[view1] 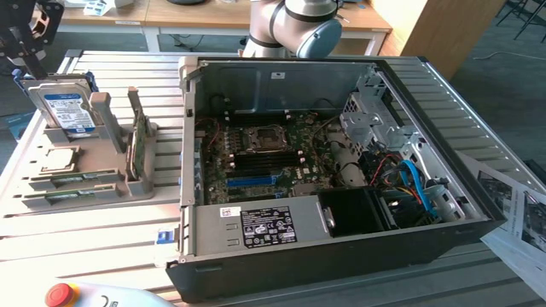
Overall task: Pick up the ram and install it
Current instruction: 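Pick up the ram and move it above insertion slot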
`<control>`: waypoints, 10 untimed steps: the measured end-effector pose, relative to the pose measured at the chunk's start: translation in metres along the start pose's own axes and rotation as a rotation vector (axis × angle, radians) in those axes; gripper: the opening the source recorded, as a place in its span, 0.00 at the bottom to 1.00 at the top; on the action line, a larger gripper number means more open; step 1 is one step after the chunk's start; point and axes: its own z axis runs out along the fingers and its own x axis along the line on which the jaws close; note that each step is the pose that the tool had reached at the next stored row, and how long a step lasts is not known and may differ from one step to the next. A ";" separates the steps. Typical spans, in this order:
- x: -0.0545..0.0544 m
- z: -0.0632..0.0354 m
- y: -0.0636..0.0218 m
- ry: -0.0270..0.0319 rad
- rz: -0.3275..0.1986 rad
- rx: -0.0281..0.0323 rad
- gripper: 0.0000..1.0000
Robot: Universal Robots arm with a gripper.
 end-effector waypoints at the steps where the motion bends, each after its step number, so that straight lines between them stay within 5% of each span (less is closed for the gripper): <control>1: 0.000 0.0000 0.0000 0.0006 -0.012 -0.0001 0.11; 10: 0.000 0.0001 0.0000 0.0054 -0.114 -0.0004 0.11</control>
